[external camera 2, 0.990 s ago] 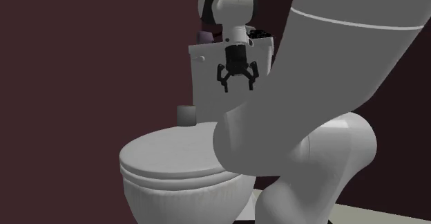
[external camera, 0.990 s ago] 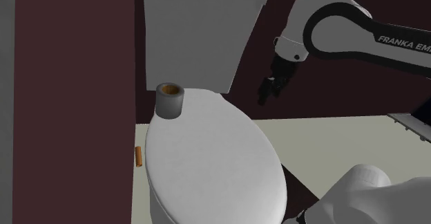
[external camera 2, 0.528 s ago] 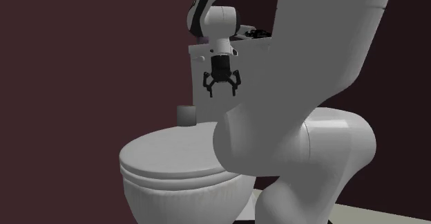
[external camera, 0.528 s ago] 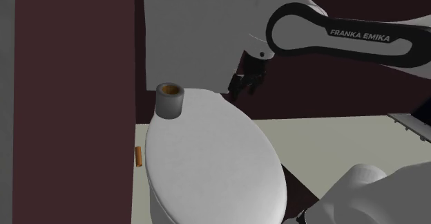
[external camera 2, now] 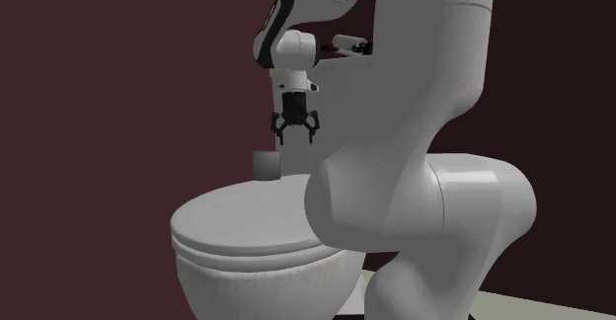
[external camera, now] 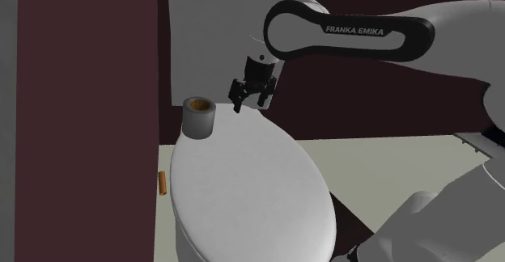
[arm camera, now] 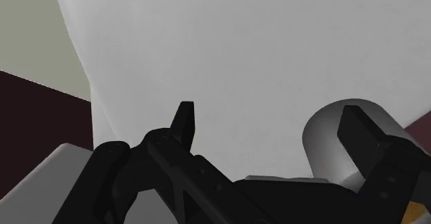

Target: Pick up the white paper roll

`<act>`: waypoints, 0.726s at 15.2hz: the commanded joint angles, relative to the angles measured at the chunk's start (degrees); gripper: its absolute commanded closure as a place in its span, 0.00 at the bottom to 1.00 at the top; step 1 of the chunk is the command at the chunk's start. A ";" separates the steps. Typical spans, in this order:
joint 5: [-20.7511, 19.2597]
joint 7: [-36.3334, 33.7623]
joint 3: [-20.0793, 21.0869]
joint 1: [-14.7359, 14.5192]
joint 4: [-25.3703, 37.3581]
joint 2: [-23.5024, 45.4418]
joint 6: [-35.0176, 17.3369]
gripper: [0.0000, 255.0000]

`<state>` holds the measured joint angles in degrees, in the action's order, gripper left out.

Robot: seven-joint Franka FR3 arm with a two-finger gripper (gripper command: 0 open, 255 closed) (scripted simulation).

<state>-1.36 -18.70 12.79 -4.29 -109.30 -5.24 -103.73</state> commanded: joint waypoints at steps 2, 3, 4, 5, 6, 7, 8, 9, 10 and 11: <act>-0.95 -2.99 1.04 -0.69 5.83 6.23 -0.49 0.00; -1.37 -3.96 1.32 -1.01 8.15 8.47 -0.42 0.00; -1.82 -4.92 1.56 -1.36 10.58 10.74 -0.28 0.00; -2.29 -5.84 1.78 -1.75 13.13 13.05 -0.06 0.00; -2.78 -6.74 1.93 -2.20 15.81 15.40 0.24 0.00; -3.28 -7.61 2.06 -2.68 18.63 17.80 0.64 0.00; -3.79 -8.44 2.15 -3.21 21.61 20.25 1.14 0.00; -4.06 -8.87 2.15 -3.56 23.33 21.63 1.46 0.00; -4.06 -8.89 2.10 -3.55 22.56 21.64 0.69 0.00; -4.08 -8.92 2.08 -3.53 21.82 21.65 -0.07 0.00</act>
<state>-5.33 -27.45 14.89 -7.75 -87.55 15.89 -103.30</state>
